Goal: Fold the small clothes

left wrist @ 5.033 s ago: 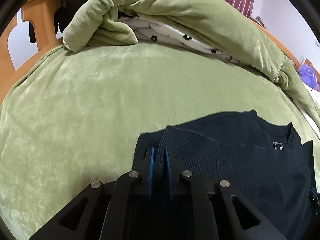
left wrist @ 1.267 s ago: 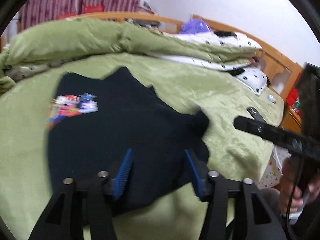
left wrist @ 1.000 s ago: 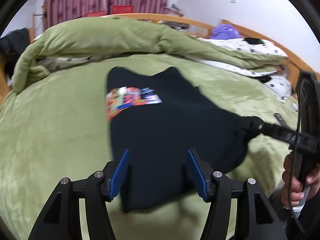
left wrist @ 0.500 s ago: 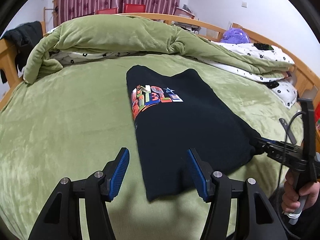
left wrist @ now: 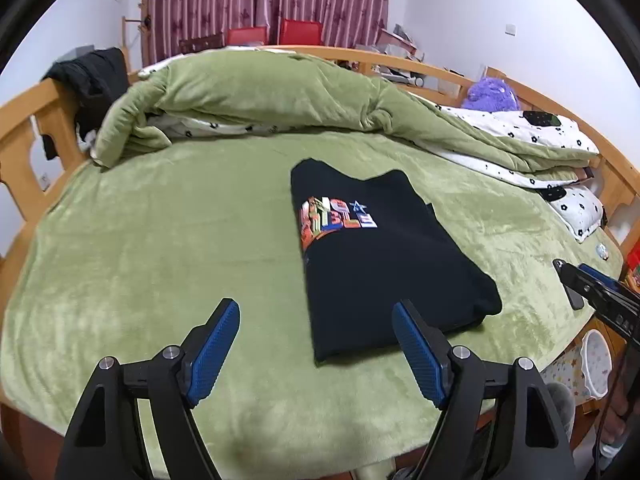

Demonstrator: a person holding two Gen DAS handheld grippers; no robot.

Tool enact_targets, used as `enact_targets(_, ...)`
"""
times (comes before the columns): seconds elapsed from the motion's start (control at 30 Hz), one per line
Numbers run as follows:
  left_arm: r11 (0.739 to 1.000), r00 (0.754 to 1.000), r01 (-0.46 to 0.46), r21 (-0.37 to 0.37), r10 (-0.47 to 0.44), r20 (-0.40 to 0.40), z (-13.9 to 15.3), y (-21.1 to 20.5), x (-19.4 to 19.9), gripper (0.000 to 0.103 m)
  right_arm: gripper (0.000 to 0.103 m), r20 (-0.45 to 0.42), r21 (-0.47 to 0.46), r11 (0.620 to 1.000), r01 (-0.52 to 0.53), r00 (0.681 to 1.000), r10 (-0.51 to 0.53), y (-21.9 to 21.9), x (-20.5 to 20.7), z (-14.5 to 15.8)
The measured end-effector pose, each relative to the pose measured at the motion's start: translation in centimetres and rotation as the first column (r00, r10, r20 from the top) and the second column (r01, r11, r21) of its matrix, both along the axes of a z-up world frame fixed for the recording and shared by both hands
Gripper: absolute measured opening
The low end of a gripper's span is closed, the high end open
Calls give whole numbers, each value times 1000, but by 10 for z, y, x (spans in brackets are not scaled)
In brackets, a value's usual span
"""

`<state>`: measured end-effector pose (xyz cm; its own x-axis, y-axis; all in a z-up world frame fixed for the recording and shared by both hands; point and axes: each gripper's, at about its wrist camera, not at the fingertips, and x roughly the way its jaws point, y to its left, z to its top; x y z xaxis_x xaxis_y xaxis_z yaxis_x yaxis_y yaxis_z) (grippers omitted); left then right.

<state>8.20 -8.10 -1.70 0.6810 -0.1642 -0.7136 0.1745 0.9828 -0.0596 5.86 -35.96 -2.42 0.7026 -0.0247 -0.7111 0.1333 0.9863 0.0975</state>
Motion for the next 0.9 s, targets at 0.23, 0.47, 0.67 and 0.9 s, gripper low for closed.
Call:
enact_targets(0.23, 1000, 999, -28, 1, 28, 34, 29, 3, -28, 80, 96, 77, -61, 998, -5, 997, 10, 15, -32, 37)
enact_targets(0.47, 999, 998, -17, 46, 14, 62, 39, -6, -45, 80, 96, 56, -44, 999, 27, 998, -25, 9, -44, 46)
enact_targets(0.67, 998, 997, -19, 54, 15, 71, 42, -9, -49, 80, 96, 57, -47, 998, 32, 998, -29, 8, -48, 48)
enact_targets(0.9, 998, 997, -24, 64, 19, 79, 42, -10, -49, 80, 96, 59, -42, 999, 35, 998, -32, 5, -52, 49)
